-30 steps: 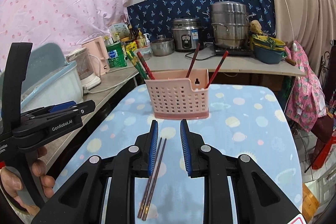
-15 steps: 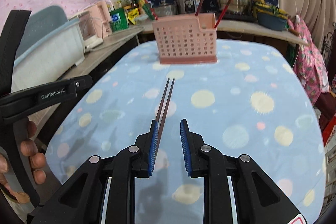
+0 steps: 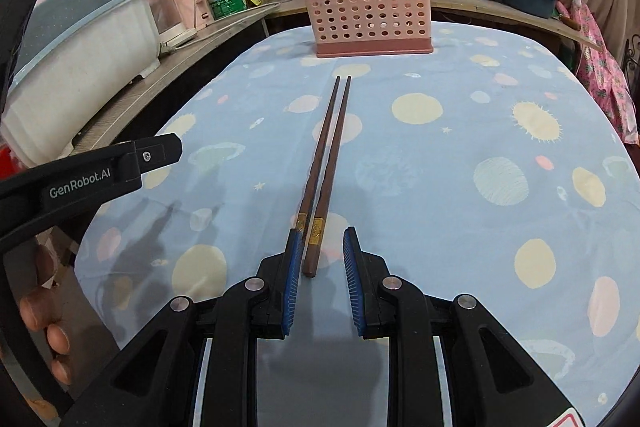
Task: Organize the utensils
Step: 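Move both open grippers back over the two brown chopsticks, then grasp a brown chopstick with the right gripper while the left gripper grasps the other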
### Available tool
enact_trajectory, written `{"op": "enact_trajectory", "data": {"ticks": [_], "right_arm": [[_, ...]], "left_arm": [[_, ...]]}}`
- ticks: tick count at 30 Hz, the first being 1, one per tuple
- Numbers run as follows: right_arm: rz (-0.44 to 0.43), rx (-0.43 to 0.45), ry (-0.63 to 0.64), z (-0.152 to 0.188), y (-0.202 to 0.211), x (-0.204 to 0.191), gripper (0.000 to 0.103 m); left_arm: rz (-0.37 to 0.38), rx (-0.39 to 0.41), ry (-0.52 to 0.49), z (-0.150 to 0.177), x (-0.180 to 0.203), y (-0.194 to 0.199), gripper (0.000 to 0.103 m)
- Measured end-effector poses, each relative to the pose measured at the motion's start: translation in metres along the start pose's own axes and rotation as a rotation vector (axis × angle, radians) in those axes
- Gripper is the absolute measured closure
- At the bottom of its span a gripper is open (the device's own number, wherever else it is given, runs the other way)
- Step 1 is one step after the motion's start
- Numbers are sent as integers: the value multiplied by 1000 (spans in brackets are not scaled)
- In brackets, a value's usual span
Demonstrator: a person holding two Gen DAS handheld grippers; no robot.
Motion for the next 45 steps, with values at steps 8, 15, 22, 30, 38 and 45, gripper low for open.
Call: {"op": "enact_trajectory", "data": {"ticks": [8, 15, 22, 30, 38, 45], "right_arm": [[17, -34, 1, 0, -19, 0, 82], [53, -27, 0, 1, -23, 2, 96], [74, -13, -34, 5, -17, 19, 96], [78, -8, -104, 17, -4, 47, 96], [65, -5, -121, 24, 1, 53, 96], [56, -1, -122, 25, 1, 54, 96]], "left_arm": [[2, -20, -9, 6, 2, -7, 55], [11, -45, -1, 9, 1, -15, 53], [24, -46, -25, 12, 13, -15, 43], [62, -67, -78, 21, 46, -24, 33], [70, -95, -82, 25, 64, -43, 30], [108, -138, -58, 27, 61, -54, 54]]}}
Point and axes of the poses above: each gripper's, at about its wrist camera, not at the fingertips, and y roughly against the way its jaws point, x to its right, z to its underside, the point moved 4 cm from there along -y, roughly the way its jaws point, and after that the axes turned 13 degrees about -x, right-handed, at the moved point
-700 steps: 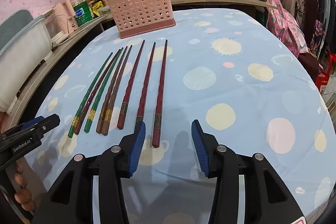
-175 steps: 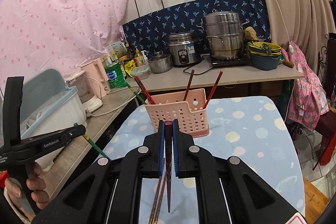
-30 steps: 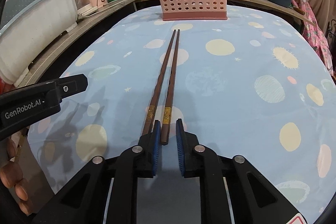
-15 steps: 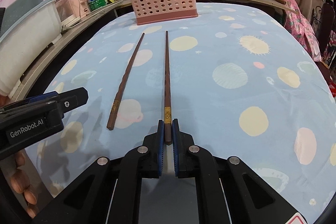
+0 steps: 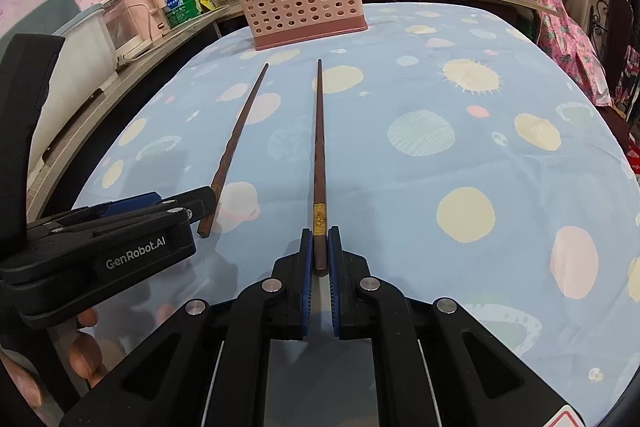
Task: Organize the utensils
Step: 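Grasp a brown chopstick with the right gripper while the left gripper grasps the other, then lift both brown chopsticks and lower them into the pink basket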
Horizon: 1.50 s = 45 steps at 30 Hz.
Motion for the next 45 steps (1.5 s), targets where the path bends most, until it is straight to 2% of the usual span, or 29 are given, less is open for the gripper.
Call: {"op": "enact_trajectory", "data": {"ticks": [1, 6, 7, 16, 30, 37, 45], "right_arm": [[0, 0, 0, 0, 0, 0, 96], [-2, 0, -1, 0, 0, 0, 96], [-2, 0, -1, 0, 0, 0, 96], [-28, 36, 11, -1, 23, -7, 96], [-72, 216, 60, -54, 101, -30, 96], [-81, 285, 71, -93, 127, -34, 96], [-118, 312, 69, -136, 138, -37, 96]], "left_arm": [[0, 1, -2, 1, 1, 0, 58], [0, -13, -27, 2, 2, 1, 95], [2, -18, -29, 2, 2, 1, 96], [2, -5, -23, 3, -7, 23, 96], [7, 156, -40, -25, -12, 107, 96], [16, 223, -43, -52, -16, 141, 96], [39, 293, -37, -102, -21, 173, 96]]}}
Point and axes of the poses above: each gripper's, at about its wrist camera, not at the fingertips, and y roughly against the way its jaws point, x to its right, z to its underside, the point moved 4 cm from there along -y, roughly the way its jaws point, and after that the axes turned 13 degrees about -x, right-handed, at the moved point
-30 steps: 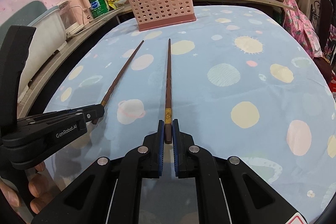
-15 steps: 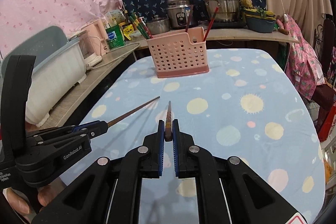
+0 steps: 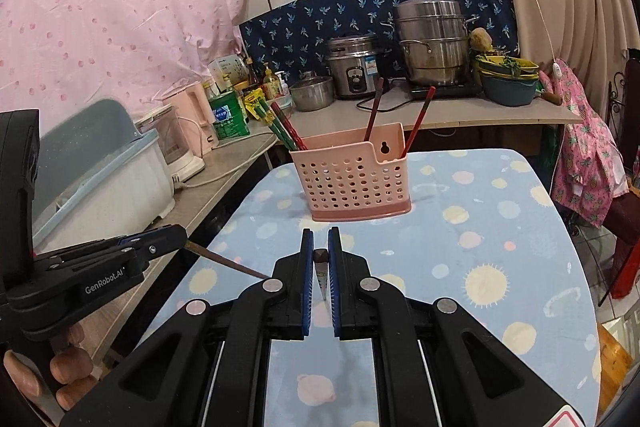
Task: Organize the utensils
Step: 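Lift both brown chopsticks and lower them into the pink basket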
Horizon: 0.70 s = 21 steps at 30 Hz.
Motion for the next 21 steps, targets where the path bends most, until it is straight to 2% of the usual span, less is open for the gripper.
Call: {"op": "enact_trajectory", "data": {"ticks": [10, 16, 21], "right_arm": [[-29, 72, -8, -67, 3, 5, 96], [-47, 163, -10, -128, 12, 8, 96], [-53, 283, 1, -193, 22, 8, 96]], "left_arm": [[3, 86, 16, -70, -4, 15, 96], [-8, 213, 21, -130, -1, 44, 96], [10, 329, 39, -183, 4, 62, 96]]}}
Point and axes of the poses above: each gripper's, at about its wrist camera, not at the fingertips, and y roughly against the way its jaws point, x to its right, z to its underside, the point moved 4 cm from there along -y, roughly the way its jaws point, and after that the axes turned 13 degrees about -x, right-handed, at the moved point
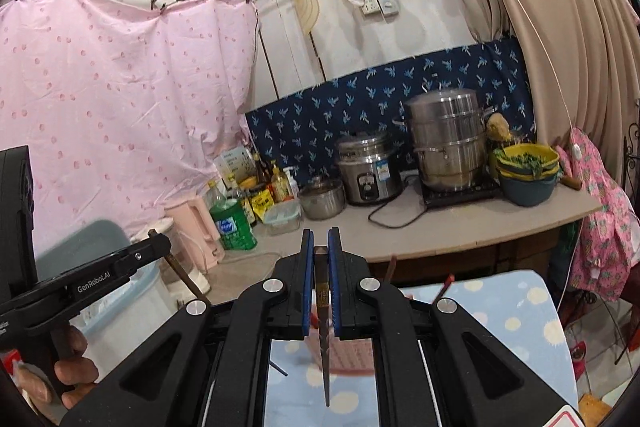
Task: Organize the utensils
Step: 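Lift both brown chopsticks and lower them into the pink basket, then open both grippers to release the brown chopsticks in the basket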
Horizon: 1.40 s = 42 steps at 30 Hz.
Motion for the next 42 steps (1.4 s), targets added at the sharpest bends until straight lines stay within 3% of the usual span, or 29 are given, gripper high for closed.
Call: {"op": "enact_trajectory", "data": {"ticks": [5, 9, 16, 24, 30, 31, 33, 35, 42], "right_arm": [[-3, 72, 4, -46, -26, 1, 96], [17, 57, 10, -56, -65, 6, 96], [46, -25, 20, -35, -126, 22, 96], [23, -157, -1, 0, -170, 32, 96], [22, -223, 33, 16, -179, 25, 95], [21, -225, 37, 18, -178, 23, 95], [15, -226, 44, 20, -173, 21, 93], [12, -226, 45, 21, -165, 20, 92], [16, -222, 35, 32, -133, 22, 83]], "left_arm": [[9, 66, -4, -39, 9, -25, 96], [-27, 43, -9, -46, 11, -64, 96], [-35, -51, 17, -23, -3, -124, 96], [-3, -135, 39, 0, -12, -150, 96], [-5, -173, 44, 10, -14, -156, 94], [0, -179, 37, 13, -13, -155, 91], [-21, -179, 23, 18, -12, -152, 72], [-52, -165, 7, 22, -11, -146, 59], [-91, -156, -18, 39, -7, -122, 43]]}}
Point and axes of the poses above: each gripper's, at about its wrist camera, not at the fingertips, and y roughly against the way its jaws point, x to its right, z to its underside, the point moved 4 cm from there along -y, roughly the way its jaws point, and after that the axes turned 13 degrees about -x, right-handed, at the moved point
